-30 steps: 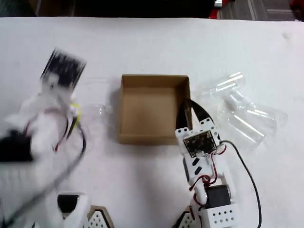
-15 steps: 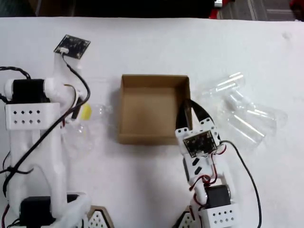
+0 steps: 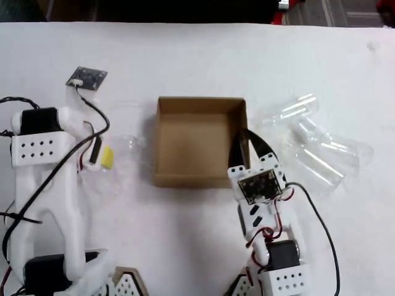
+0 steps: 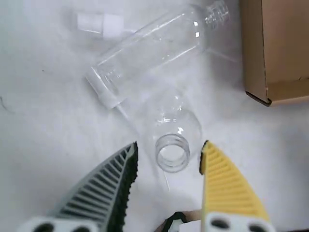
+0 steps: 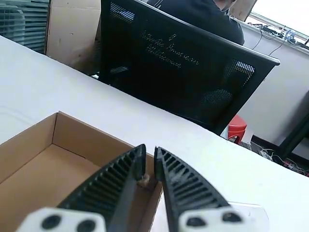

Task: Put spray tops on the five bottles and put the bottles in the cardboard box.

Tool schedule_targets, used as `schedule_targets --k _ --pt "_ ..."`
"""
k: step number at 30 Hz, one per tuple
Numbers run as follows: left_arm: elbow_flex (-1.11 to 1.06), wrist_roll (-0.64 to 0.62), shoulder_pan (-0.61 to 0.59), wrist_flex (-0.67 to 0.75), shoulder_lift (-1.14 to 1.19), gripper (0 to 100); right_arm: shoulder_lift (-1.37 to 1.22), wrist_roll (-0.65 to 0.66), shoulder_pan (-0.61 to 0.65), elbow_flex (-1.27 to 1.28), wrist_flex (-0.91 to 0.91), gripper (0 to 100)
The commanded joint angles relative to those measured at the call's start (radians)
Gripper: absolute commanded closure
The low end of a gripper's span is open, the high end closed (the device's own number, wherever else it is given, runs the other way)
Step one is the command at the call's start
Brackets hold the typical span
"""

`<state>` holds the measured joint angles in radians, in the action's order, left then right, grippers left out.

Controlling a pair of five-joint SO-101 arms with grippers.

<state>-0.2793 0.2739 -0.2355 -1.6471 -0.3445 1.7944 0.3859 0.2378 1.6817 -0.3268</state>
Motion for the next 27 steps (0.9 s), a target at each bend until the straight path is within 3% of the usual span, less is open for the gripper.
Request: schedule_targets --k 1,17,23,27 --pt "0.003 -0.002 -0.007 0.02 0.005 80 0.004 0.011 -0.01 0.008 -0.007 98.0" --pt "-0.08 -0.009 0.044 0.054 0.002 80 0.004 0.011 -0.01 0.008 -0.007 98.1" --pt "-0.075 -0.011 0.093 0.054 0.002 90 0.004 0.011 -0.01 0.008 -0.007 98.1" --pt "-0.074 -0.011 0.084 0.077 0.002 90 0.004 0.011 -0.01 0.008 -0.007 98.1"
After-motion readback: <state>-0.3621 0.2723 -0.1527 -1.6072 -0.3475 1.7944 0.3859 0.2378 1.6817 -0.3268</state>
